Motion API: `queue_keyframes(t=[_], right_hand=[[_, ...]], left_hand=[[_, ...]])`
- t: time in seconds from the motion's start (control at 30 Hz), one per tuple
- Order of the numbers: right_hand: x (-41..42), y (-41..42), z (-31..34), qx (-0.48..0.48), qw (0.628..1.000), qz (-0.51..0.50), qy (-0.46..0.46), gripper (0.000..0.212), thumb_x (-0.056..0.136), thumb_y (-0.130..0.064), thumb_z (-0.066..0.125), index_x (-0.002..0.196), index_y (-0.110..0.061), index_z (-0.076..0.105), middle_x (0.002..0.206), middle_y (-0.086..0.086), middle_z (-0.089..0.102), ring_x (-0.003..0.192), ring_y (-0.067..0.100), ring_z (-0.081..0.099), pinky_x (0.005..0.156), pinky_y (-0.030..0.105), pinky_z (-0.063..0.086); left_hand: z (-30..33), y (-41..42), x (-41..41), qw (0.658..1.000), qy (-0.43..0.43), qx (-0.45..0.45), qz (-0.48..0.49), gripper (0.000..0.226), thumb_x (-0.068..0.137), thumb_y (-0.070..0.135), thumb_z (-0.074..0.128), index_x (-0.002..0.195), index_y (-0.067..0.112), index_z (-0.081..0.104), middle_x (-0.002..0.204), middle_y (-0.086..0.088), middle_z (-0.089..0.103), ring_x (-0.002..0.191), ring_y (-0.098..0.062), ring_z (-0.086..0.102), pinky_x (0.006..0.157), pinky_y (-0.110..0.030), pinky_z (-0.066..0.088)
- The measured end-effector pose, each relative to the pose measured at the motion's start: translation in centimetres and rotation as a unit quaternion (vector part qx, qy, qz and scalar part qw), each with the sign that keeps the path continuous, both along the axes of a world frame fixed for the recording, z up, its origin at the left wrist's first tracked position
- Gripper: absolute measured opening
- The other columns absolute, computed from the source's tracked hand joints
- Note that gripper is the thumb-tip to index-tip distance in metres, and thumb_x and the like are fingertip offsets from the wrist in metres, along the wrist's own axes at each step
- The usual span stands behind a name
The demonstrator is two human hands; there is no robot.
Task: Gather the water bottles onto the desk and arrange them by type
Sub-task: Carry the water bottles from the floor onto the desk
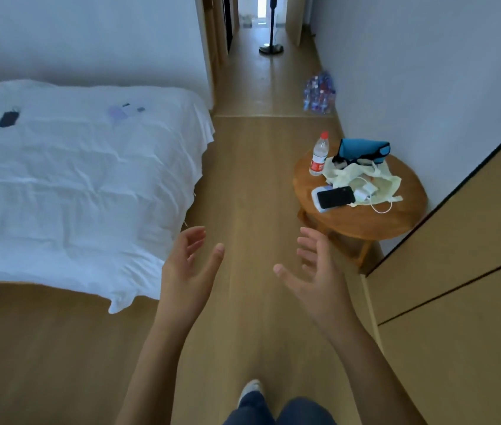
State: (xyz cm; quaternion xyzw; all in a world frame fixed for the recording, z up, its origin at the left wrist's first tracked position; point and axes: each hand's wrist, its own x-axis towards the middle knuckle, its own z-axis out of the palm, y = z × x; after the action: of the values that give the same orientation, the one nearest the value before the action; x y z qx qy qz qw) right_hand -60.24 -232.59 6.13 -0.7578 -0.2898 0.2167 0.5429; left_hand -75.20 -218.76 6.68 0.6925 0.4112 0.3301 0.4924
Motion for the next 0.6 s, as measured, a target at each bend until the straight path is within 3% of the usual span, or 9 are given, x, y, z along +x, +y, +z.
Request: queue_keyframes(t=[0.1,0.37,0.6], right_hand=[[3.5,5.2,0.2,-0.010,1.000,0.004,0.016,0.067,0.079,-0.019,0.081,0.131,-0.037,0.042,0.134,-0.009,0.051,0.123,0.009,0.052,0.106,0.038,0.045],[16.8,20.5,-2.1,-0.024,0.999,0.020,0.010,0.067,0.080,-0.025,0.080,0.130,-0.044,0.039,0.132,-0.015,0.049,0.121,0.006,0.052,0.105,0.038,0.045],[33.4,35.2,0.0,-0.005,1.000,0.016,-0.017,0.069,0.081,-0.026,0.078,0.139,-0.033,0.041,0.131,-0.013,0.049,0.119,0.007,0.051,0.106,0.039,0.045]], left_hand=[[-0.1,4.9,3.5,1.000,0.006,-0.006,-0.010,0.037,0.088,0.038,0.069,0.122,0.033,0.055,0.124,0.018,0.061,0.117,0.007,0.055,0.101,-0.026,0.046],[-1.8,19.0,16.9,1.000,0.018,-0.017,0.000,0.035,0.088,0.034,0.069,0.120,0.033,0.055,0.123,0.016,0.061,0.119,-0.001,0.057,0.105,-0.034,0.047],[-0.2,32.8,32.2,0.999,0.036,0.017,-0.004,0.034,0.088,0.040,0.068,0.117,0.043,0.051,0.118,0.026,0.058,0.113,0.015,0.053,0.092,-0.011,0.042]])
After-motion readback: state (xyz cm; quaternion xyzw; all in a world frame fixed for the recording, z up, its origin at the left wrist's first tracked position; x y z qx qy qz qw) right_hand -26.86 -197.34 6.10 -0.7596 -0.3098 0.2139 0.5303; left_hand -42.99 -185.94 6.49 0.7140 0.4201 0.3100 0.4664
